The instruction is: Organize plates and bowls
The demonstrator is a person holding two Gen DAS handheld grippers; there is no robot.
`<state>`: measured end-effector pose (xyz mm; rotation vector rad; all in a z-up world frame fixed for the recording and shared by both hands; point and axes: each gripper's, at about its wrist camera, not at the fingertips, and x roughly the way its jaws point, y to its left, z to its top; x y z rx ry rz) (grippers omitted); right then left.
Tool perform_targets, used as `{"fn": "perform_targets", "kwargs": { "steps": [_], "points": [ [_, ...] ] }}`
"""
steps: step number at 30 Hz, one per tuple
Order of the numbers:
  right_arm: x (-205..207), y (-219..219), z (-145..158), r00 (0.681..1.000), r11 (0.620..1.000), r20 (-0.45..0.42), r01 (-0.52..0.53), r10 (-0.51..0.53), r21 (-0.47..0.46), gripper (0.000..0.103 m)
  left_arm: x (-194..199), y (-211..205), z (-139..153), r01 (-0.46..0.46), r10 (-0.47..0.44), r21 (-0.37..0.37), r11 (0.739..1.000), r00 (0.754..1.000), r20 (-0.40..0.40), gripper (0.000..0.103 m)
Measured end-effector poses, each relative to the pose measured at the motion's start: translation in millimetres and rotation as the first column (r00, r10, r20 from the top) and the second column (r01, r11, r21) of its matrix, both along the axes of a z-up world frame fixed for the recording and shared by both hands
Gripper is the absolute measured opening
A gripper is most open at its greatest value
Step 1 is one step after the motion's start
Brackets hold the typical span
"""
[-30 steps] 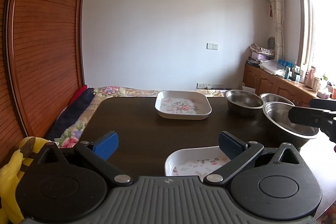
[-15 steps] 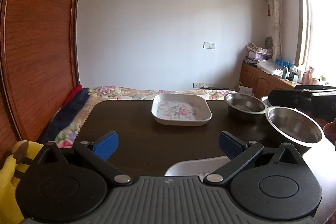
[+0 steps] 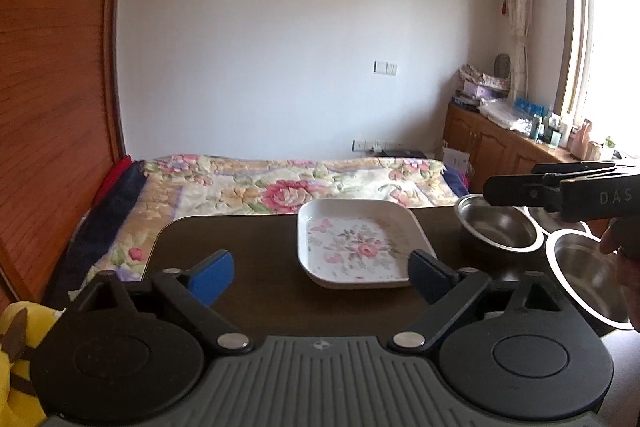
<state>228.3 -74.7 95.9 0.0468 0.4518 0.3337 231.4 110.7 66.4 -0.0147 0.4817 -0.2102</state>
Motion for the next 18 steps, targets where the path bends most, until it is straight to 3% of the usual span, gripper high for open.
{"fn": "perform_targets", "kwargs": {
  "steps": [3,6,8,13,18],
  "points": [
    [22,6,-3,0.999,1.000,-0.037,-0.013,0.013,-0.017,0.103,26,-1,-5,0.032,-0.031,0.027,0.999,0.999,-0.038,0.101],
    [42,12,-8,0.996,0.999,-0.085,-0.034,0.031,-0.034,0.101,49,-2,-12,0.056,-0.053,0.031,0.998,0.996,-0.077,0.092],
    [56,15,-13,0.990,0.998,-0.135,-0.050,0.045,-0.036,0.079,64,-4,-16,0.071,-0.068,0.034,0.997,0.993,-0.095,0.087],
    [79,24,-27,0.971,0.995,-0.233,-0.074,0.058,-0.060,0.056,91,-11,-23,0.100,-0.095,0.040,0.994,0.988,-0.121,0.086],
    [93,31,-40,0.952,0.991,-0.301,-0.092,0.060,-0.093,0.051,115,-15,-31,0.104,-0.098,0.033,0.994,0.984,-0.151,0.085]
  ]
}}
